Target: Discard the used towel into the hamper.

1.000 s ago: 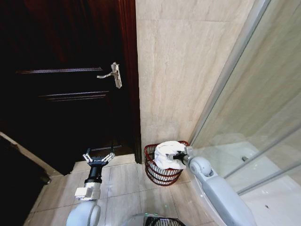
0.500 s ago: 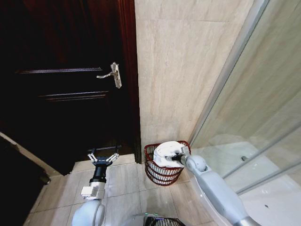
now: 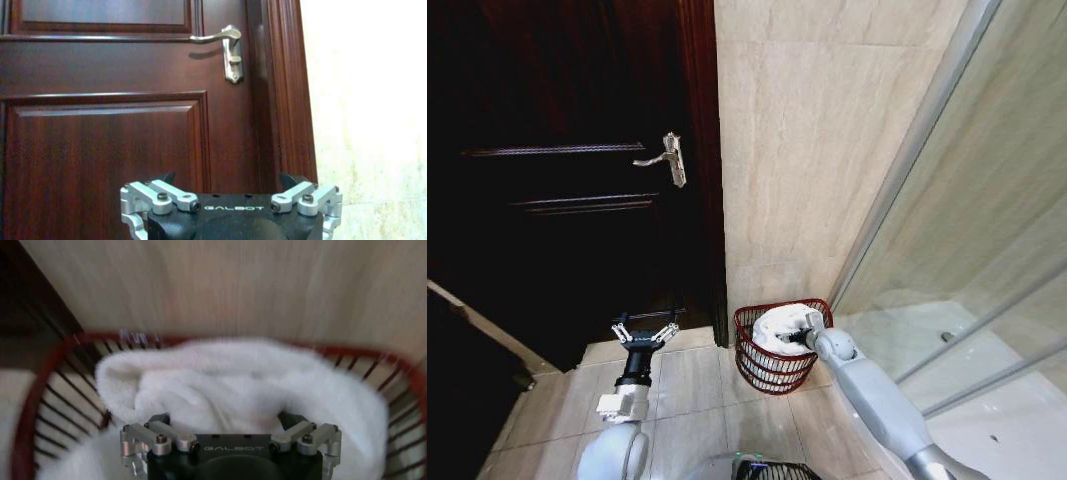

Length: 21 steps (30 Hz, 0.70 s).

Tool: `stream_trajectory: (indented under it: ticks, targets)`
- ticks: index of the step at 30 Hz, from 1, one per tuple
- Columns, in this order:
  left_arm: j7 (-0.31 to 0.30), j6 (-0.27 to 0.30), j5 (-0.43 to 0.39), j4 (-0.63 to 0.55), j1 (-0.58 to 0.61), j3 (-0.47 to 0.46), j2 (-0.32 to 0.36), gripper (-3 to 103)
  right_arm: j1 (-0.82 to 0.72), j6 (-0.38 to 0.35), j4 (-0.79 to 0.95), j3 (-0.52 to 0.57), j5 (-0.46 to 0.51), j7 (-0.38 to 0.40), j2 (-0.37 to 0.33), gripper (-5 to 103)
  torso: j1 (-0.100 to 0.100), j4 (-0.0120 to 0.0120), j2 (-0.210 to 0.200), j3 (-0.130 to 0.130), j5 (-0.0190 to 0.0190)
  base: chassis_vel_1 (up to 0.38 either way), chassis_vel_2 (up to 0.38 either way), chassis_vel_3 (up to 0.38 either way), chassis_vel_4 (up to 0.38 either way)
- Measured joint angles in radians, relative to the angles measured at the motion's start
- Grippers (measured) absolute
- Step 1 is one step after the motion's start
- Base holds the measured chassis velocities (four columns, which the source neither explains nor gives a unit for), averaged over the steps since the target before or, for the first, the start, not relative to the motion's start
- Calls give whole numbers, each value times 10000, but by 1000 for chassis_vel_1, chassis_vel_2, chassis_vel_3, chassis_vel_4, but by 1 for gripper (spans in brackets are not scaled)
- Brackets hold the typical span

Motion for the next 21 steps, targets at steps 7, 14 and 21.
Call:
stream_trajectory:
  ticks: [7,14,21]
  targets:
    - [-89,126,-255,-59,21,133,88,100,-1276,478,2817,990,-61,858,-324,100,0,-2,0,-1,0,0,0,0,0]
    - [-294,76,-377,176,38,457,12,100,-3584,3133,4945,2382,-1280,1032,24,100,-2,-4,1,-3,2,0,0,0,0]
    - [-649,-170,-14,655,141,851,-103,100,-5644,6520,5094,3499,-3812,408,1080,100,-2,-1,1,-3,0,0,0,0,0]
